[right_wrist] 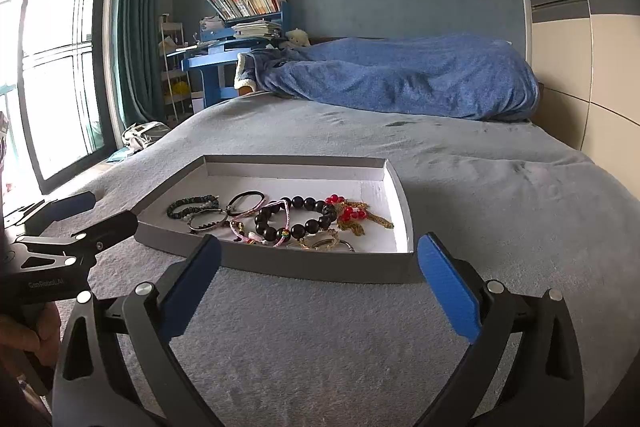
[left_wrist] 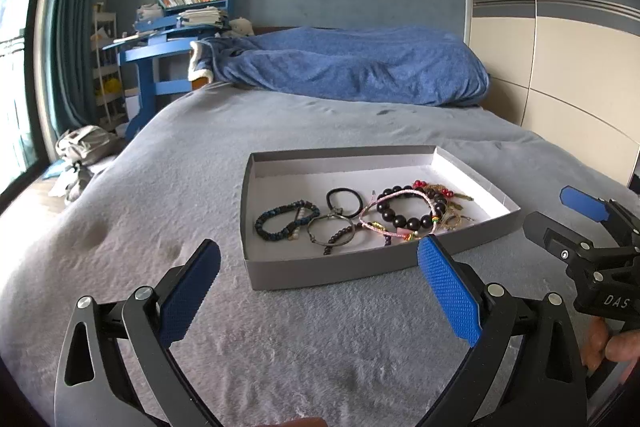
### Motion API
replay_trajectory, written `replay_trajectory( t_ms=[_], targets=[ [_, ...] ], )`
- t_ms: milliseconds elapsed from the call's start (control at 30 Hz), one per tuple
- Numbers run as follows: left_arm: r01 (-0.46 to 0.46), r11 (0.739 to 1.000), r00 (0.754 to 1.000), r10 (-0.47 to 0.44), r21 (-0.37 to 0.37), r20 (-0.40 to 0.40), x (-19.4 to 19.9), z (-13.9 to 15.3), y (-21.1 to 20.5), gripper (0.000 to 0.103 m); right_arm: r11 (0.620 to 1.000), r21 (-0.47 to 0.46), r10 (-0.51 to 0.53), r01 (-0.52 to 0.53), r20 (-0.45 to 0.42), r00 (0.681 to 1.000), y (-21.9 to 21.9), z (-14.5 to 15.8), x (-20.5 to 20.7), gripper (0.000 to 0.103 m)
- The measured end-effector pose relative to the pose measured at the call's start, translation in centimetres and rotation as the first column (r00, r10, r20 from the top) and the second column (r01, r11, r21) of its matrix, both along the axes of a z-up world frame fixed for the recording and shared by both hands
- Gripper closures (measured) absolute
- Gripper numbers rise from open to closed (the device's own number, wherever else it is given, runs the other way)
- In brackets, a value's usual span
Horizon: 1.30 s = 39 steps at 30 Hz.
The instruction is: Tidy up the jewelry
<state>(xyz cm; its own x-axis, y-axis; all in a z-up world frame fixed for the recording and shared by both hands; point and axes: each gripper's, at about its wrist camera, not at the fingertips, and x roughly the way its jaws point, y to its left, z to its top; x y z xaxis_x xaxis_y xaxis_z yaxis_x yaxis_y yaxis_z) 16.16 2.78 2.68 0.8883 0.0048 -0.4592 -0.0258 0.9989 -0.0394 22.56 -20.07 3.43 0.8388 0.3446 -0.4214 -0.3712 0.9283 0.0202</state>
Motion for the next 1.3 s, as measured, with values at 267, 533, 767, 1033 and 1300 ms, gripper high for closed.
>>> replay_trajectory(
  t_ms=[267, 533, 767, 1033, 1300],
  targets=[
    [0.001, 1.000, 1.000, -0.001, -0.001, -0.002, 0.01, -0.04, 0.00, 0.005, 1.000, -0.001, 0.004, -0.004, 0.002, 1.000, 0.04, 0.08, -0.06, 0.006],
    [0.001, 1.000, 1.000, -0.001, 0.001, -0.003, 0.06, 0.06, 0.01, 0.005, 1.000, -0.001, 0.005, -0.005, 0.001, 1.000, 0.12, 0.10, -0.17, 0.006],
    [0.001, 1.000, 1.000, -0.001, -0.001, -0.002, 0.03, 0.07, 0.00, 0.005, 1.000, -0.002, 0.009, -0.009, 0.002, 1.000, 0.25, 0.11, -0.24, 0.006],
    [0.000, 1.000, 1.000, 0.000, -0.001, -0.003, 0.05, 0.06, 0.00, 0.005, 1.000, -0.004, 0.018, -0.018, 0.003, 1.000, 0.47, 0.07, -0.26, 0.006],
    [-0.001, 1.000, 1.000, 0.001, -0.001, -0.004, 0.09, 0.06, 0.01, 0.005, 1.000, -0.004, 0.018, -0.018, 0.003, 1.000, 0.44, 0.05, -0.29, 0.006]
  ],
)
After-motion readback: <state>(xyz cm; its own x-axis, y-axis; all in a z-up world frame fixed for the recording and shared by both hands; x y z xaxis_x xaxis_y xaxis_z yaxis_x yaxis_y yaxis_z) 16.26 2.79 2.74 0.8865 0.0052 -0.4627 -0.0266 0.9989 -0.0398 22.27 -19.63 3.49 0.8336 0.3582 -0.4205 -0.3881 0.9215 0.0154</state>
